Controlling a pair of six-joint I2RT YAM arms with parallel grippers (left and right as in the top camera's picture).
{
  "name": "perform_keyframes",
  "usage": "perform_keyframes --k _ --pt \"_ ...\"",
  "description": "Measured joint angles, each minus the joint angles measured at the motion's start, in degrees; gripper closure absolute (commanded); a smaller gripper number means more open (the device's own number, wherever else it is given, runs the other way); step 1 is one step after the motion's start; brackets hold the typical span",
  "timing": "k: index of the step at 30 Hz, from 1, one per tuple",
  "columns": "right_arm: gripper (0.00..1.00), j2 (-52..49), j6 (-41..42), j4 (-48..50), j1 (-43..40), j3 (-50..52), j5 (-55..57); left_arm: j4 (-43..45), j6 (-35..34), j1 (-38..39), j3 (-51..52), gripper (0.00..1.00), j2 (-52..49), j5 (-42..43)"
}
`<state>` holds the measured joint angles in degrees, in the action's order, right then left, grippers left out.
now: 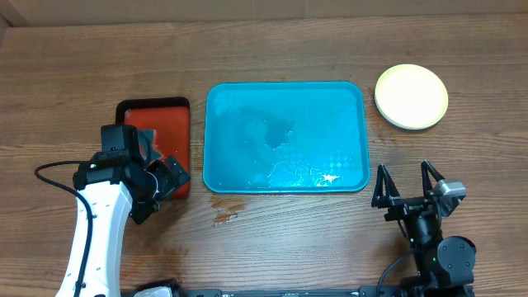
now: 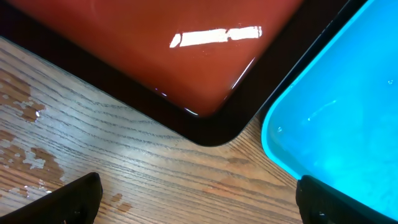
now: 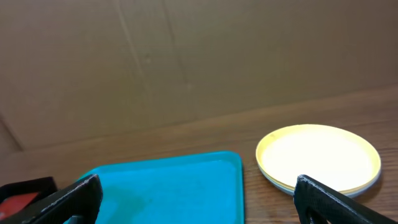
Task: Clean dirty plates on tray and stack at the side
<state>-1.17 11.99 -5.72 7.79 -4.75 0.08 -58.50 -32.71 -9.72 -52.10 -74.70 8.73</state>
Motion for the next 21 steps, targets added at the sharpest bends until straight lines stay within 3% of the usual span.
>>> perform_keyframes --k 11,17,21 --pt "0.00 0.4 0.0 7.5 -3.1 3.4 0.3 0.0 0.0 0.0 0.0 0.00 0.0 0.0" --pt "0.00 0.4 0.0 6.8 -3.2 3.7 0.3 0.0 0.0 0.0 0.0 0.00 0.0 0.0" --pt "0.00 0.4 0.0 0.8 -3.2 3.7 0.3 0.0 0.0 0.0 0.0 0.00 0.0 0.0"
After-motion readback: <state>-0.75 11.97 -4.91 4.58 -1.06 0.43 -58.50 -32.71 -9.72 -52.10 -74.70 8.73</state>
